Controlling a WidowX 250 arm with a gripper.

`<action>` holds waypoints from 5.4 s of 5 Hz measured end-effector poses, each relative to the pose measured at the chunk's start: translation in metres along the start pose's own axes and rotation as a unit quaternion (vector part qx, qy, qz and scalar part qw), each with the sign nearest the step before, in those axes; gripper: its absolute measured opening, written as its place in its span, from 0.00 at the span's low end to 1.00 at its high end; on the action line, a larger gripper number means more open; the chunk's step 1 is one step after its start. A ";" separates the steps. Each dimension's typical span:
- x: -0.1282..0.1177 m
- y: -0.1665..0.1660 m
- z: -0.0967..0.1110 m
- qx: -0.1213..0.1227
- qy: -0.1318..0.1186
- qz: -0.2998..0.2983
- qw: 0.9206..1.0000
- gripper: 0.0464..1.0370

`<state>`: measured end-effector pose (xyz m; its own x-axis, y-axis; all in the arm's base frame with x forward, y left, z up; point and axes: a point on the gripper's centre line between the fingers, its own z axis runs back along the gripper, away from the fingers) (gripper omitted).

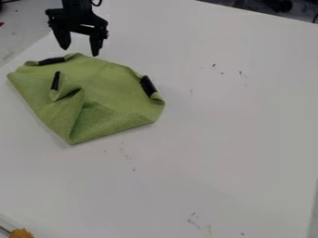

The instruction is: Unfolds the cloth from right to left

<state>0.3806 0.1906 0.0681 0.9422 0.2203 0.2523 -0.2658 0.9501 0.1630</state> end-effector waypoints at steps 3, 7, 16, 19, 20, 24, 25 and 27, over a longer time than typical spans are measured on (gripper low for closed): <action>-0.023 0.025 -0.025 0.004 0.035 0.037 0.999 0.96; -0.039 0.049 -0.035 0.006 0.036 0.070 0.997 0.91; -0.034 0.049 -0.045 -0.007 0.038 0.063 0.997 0.56; -0.035 0.046 -0.050 -0.014 0.037 0.066 0.997 0.04; -0.036 0.048 -0.049 -0.009 0.041 0.065 0.997 0.01; -0.112 0.108 0.018 0.082 0.014 0.180 0.980 0.01; -0.142 0.114 0.005 0.061 0.029 0.212 0.975 0.01; -0.182 0.116 0.003 0.056 0.040 0.263 0.962 0.01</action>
<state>0.1775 0.2596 0.0436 0.6830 0.6845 0.2548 -0.7261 0.6740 0.1360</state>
